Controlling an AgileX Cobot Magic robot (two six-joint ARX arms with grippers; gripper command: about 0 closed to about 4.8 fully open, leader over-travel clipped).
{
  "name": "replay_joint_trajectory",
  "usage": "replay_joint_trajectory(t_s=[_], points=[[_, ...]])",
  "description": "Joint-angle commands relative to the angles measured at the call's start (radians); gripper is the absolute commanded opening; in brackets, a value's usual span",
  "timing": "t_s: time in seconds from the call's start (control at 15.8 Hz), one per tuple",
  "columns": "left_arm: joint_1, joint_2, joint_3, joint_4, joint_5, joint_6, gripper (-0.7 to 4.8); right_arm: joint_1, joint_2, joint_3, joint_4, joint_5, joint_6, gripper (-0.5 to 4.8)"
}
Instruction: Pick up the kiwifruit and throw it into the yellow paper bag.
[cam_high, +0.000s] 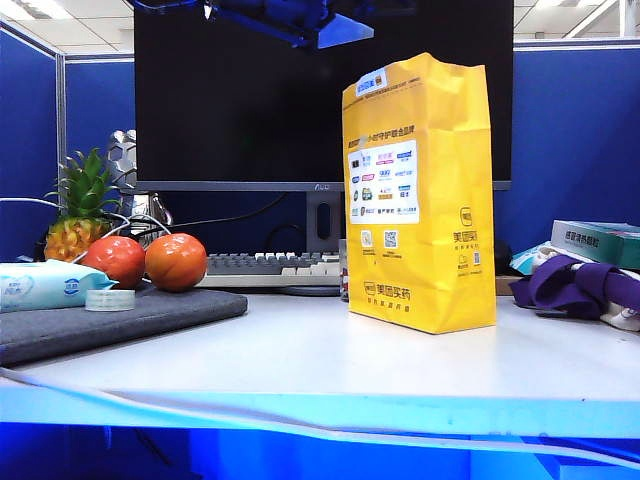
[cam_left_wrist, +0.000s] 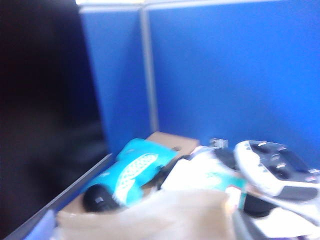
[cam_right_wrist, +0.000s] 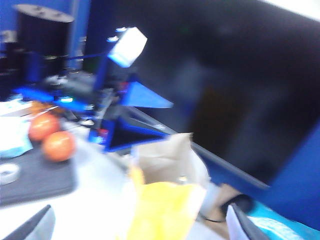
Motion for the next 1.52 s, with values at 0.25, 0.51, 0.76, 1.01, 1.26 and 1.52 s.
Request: replay_joint_trajectory(t_s=[0.25,0.51,0.76,1.01,1.26,1.52], points=[[0.093,-0.555,0.0,-0.52,-0.272,0.323,4.79,0.0,-0.273,-0.002,0.117,0.175,-0.037,4.79],[0.229,-0.962,-0.12,-0.632,-0.457,0.393,4.79,0.001,-0.478,-0.186,0.116,0.103,-0.037,4.79],[0.23,-1.443,-0.596,-0.612,-0.643,0.317,4.79,0.002,-0.51,-0.499,0.333,-0.063,0.089,4.79],[0.23,-1.791,-0.978,-0.57,-0.729,0.291,4.79,-0.002,-0.407,-0.645,0.463,-0.087,0.106,4.79],[0.229,-1.794,-1.128,-0.595,-0.669,0.134,4.79,-0.008,-0.281,-0.711,0.475,-0.102,0.106,4.79],[0.23,-1.792,-1.215,-0.562,-0.653,0.12,4.79,-0.031,-0.166,-0.713,0.599,-0.106,0.115,4.79]])
